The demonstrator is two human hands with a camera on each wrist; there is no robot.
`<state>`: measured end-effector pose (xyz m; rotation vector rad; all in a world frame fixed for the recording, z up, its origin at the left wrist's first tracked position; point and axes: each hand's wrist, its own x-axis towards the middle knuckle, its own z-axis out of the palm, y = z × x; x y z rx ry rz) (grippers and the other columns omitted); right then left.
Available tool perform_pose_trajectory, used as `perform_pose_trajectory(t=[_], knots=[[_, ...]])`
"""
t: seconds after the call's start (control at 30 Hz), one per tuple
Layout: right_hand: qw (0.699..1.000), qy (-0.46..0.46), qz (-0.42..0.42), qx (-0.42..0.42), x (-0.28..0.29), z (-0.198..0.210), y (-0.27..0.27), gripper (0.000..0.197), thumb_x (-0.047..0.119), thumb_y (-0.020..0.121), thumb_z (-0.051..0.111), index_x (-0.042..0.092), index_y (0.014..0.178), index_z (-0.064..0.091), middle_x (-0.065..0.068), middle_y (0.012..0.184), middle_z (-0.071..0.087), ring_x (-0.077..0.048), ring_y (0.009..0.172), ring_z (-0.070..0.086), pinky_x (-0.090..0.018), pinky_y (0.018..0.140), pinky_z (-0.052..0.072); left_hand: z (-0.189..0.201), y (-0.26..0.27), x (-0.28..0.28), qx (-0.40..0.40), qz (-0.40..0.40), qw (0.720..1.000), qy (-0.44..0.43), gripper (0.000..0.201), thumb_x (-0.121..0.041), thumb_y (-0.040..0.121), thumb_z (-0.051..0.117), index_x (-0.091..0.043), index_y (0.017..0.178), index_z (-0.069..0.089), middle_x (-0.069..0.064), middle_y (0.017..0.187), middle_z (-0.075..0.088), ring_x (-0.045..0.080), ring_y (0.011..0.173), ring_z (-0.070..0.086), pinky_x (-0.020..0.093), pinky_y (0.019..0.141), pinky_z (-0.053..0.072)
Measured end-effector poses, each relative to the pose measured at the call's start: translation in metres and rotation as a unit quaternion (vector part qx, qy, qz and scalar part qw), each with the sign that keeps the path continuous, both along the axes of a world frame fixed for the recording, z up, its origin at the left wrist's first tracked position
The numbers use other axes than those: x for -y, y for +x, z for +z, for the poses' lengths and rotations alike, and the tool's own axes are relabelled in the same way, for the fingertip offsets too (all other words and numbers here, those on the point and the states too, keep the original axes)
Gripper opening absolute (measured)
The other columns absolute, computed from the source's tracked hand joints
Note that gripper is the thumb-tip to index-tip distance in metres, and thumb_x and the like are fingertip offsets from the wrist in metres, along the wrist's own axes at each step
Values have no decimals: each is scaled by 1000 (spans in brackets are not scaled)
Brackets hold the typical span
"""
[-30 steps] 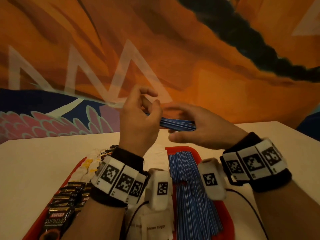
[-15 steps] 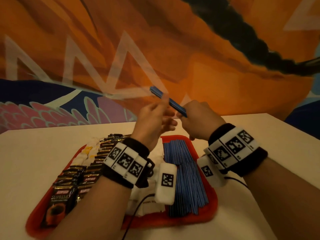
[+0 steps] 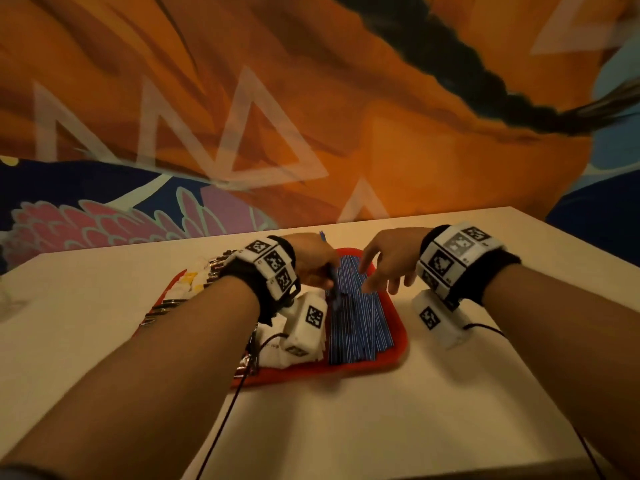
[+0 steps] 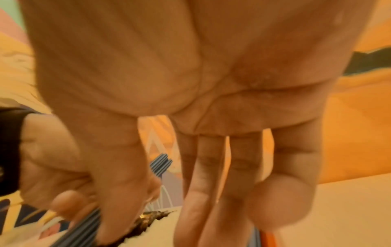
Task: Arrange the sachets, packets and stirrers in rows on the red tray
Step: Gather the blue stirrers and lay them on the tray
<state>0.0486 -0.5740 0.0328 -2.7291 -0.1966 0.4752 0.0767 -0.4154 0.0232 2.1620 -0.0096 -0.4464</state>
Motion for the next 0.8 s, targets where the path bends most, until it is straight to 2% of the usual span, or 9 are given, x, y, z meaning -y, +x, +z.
perform_pose_trajectory(t=[0.1, 0.23, 0.37, 0.47, 0.53, 0.57, 0.63, 0.7, 0.8], knots=[[999, -6, -32, 12, 5, -10, -1, 41, 34, 83, 78, 18, 119, 67, 3, 82, 74, -13, 78, 73, -30, 71, 60, -13, -9, 6, -42, -17, 996, 79, 8, -6, 99, 55, 0, 94, 57, 13, 78, 61, 14, 43, 62, 21, 43, 53], [999, -5, -43, 1, 7, -19, -1, 30, 28, 85, 76, 16, 112, 70, 1, 85, 74, -14, 79, 73, -34, 76, 61, -29, -11, 13, -31, -47, 989, 139, 18, -4, 98, 54, -2, 116, 55, 6, 83, 56, 15, 68, 61, 21, 44, 51], [999, -20, -36, -12, 6, -27, 1, 24, 23, 85, 76, 14, 107, 72, -1, 89, 75, -16, 82, 74, -39, 84, 60, -32, -12, 16, -85, -21, 979, 185, 2, -3, 96, 58, -2, 95, 57, 16, 93, 57, 28, 83, 61, 23, 38, 49], [999, -21, -24, -20, 2, -33, 2, 24, 21, 84, 76, 13, 107, 73, -2, 86, 75, -15, 80, 73, -35, 78, 61, -35, -13, 18, -63, -49, 974, 211, 12, -4, 97, 57, 0, 109, 58, 12, 88, 58, 23, 79, 62, 25, 41, 51], [1000, -15, -13, -20, -2, -36, 1, 25, 22, 84, 77, 13, 107, 72, -1, 83, 74, -12, 74, 71, -26, 65, 59, -38, -14, 17, -8, -95, 964, 249, 28, -4, 98, 57, 2, 125, 56, 8, 88, 58, 14, 67, 57, 21, 48, 53], [1000, -15, -6, -16, -4, -38, 0, 26, 23, 84, 77, 13, 107, 72, 1, 80, 73, -9, 70, 69, -23, 58, 56, -39, -14, 17, 2, -108, 957, 268, 28, -7, 97, 58, 3, 124, 58, 8, 92, 59, 12, 65, 56, 21, 50, 52], [999, -28, 14, 7, -8, -40, 1, 28, 28, 82, 79, 16, 107, 73, 4, 81, 71, -6, 69, 65, -19, 55, 50, -38, -14, 18, -29, -95, 949, 299, 12, -17, 97, 63, -7, 102, 64, 4, 88, 65, 12, 64, 59, 23, 45, 50], [998, -51, 32, 32, -12, -42, 1, 32, 32, 80, 80, 19, 109, 73, 6, 92, 70, -5, 75, 61, -22, 66, 52, -37, -14, 18, -23, -99, 931, 349, 17, -26, 96, 64, -15, 84, 61, -1, 74, 65, 10, 60, 59, 23, 41, 45], [996, -64, 47, 44, -16, -42, 3, 36, 32, 80, 81, 19, 112, 72, 4, 107, 70, -10, 87, 60, -27, 78, 50, -36, -10, 15, 35, -150, 913, 379, 15, -28, 95, 67, -14, 88, 65, -2, 80, 68, 12, 65, 60, 27, 55, 52]])
